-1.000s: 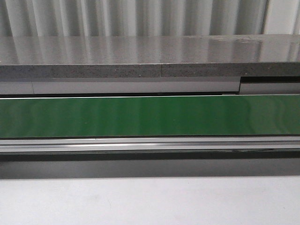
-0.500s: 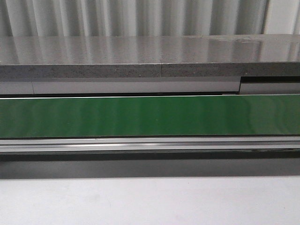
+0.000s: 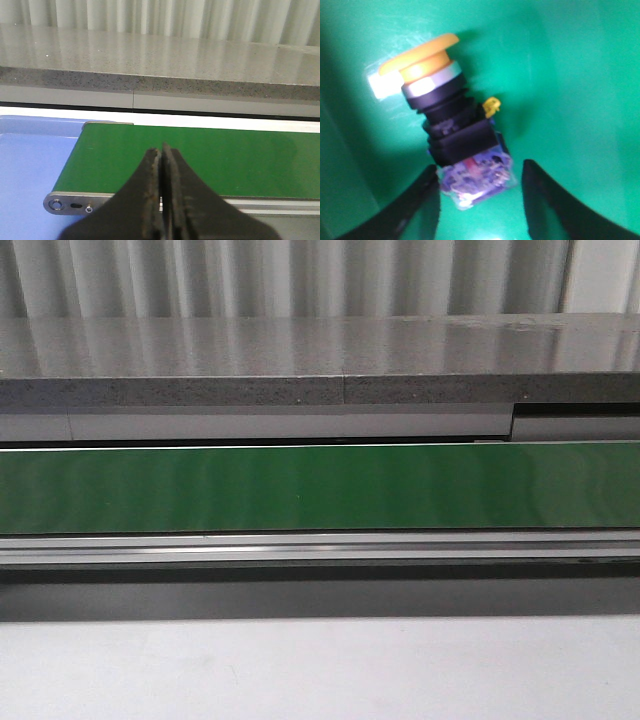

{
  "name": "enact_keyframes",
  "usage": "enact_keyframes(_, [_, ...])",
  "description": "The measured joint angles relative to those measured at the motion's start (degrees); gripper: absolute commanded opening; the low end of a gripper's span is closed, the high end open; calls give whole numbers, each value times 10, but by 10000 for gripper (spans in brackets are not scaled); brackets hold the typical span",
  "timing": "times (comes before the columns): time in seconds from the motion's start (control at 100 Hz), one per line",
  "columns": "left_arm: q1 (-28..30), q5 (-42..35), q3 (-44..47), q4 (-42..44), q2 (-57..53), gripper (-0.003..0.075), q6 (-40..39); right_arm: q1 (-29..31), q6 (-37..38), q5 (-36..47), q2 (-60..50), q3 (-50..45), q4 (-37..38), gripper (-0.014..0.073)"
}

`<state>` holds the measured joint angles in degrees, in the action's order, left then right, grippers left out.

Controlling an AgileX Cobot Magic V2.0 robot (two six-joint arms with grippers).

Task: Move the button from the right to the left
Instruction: 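Close the right gripper around the button's blue base, then lift the button onto the conveyor belt end and open the right gripper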

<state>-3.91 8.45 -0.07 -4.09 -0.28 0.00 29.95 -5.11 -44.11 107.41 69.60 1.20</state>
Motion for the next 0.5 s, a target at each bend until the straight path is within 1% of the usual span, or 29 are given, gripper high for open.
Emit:
enact_keyframes(0.01, [0,0,0,0,0,-20,0,0,1,0,1,2,0,197])
enact_keyframes(0.03, [0,0,0,0,0,-20,0,0,-1,-2,4,5,0,163])
enact_keyframes(0.06, [0,0,0,0,0,-20,0,0,-4,-3,5,7,0,77])
enact_keyframes(0.07, [0,0,0,0,0,-20,0,0,-5,-3,6,7,0,61])
enact_keyframes(0.09, [0,0,0,0,0,-20,0,0,-7,-3,6,9,0,-1])
enact_keyframes(0.1, [0,0,0,0,0,-20,0,0,-7,-3,6,9,0,-1])
enact_keyframes(0.11, [0,0,0,0,0,-20,0,0,-9,-3,6,10,0,-28])
enact_keyframes(0.14, [0,0,0,0,0,-20,0,0,-14,-3,6,10,0,-74])
enact_keyframes(0.24, [0,0,0,0,0,-20,0,0,-19,-3,7,12,-1,-47])
enact_keyframes(0.35, [0,0,0,0,0,-20,0,0,-19,-3,0,13,-12,-44])
enact_keyframes(0.5, [0,0,0,0,0,-20,0,1,-19,-8,-42,13,-57,-44])
